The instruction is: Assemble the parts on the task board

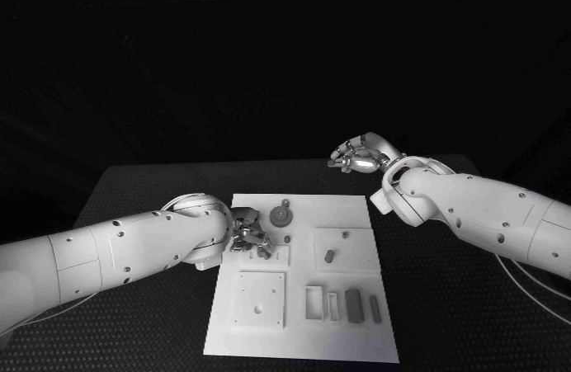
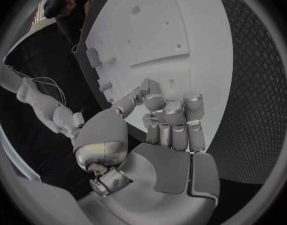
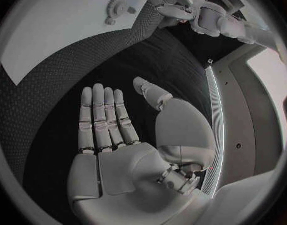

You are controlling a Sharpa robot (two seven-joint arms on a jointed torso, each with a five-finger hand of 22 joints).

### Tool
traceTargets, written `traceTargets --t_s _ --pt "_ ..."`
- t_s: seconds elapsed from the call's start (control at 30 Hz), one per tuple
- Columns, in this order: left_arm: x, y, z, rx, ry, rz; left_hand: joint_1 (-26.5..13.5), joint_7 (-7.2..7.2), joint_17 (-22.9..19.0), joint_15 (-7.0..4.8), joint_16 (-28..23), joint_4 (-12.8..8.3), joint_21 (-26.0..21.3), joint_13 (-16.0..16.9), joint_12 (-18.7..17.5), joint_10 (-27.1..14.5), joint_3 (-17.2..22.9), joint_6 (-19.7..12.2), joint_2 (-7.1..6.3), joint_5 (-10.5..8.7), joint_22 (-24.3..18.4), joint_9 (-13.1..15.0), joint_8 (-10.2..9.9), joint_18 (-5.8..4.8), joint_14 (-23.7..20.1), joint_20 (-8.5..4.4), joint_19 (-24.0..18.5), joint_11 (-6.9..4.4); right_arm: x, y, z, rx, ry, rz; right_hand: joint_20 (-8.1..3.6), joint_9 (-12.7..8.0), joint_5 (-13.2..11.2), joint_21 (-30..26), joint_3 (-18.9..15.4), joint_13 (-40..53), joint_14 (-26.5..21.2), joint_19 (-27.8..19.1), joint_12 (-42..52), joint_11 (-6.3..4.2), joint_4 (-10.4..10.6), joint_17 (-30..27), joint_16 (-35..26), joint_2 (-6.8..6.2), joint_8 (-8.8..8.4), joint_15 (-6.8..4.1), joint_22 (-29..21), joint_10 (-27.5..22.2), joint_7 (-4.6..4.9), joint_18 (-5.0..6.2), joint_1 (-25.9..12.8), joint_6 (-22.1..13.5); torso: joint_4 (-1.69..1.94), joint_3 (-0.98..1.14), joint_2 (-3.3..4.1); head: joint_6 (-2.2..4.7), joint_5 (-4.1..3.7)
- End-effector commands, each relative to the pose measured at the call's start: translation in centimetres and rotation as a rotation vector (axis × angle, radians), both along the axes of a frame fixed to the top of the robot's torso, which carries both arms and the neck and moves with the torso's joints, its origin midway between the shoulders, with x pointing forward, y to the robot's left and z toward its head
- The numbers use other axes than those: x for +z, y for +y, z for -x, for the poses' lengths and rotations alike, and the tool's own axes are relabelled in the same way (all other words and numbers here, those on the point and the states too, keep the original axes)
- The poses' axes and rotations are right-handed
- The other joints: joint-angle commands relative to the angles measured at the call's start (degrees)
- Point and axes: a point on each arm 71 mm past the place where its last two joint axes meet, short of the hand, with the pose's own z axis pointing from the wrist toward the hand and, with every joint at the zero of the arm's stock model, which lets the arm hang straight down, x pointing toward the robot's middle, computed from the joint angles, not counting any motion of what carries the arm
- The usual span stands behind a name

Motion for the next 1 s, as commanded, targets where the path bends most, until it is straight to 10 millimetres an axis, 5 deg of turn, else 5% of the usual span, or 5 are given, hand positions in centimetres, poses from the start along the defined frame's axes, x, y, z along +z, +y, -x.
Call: traceTargets --t_s 0.03,1.0 --pt "0.5 -0.1 0.0 0.027 -0.040 0.074 4.35 -0.10 0.00 -0.43 0.00 -2.12 -0.11 -0.12 0.41 0.41 1.71 0.48 3.96 0.35 0.48 0.12 0.44 -0.12 0.19 -5.72 0.08 -0.15 0.0 0.0 0.0 0.011 0.003 -0.003 0.26 -0.08 0.34 -0.39 0.10 -0.06 -0.59 -0.19 0.39 0.09 0.39 0.06 -0.26 -0.02 -0.29 0.00 0.06 -0.43 0.02 -0.11 -0.48 -0.46 -0.01 0.02 -0.01 0.00 0.01" --pt "1.5 2.3 2.5 0.133 -0.362 0.200 5.42 -0.60 -0.09 -0.86 0.13 -1.97 -0.07 -0.70 0.38 1.41 1.73 1.90 2.74 0.94 0.33 -0.16 0.82 -0.01 1.05 -5.97 1.04 -0.64 0.0 -1.2 0.0 -0.012 0.002 0.001 0.30 -0.11 1.43 -0.67 -0.16 -0.47 -0.66 -0.19 0.64 0.10 0.62 0.07 -0.29 -0.24 -0.28 0.00 0.35 -0.57 -0.04 -0.03 -1.00 -0.52 0.16 0.08 -0.05 -0.50 0.04"
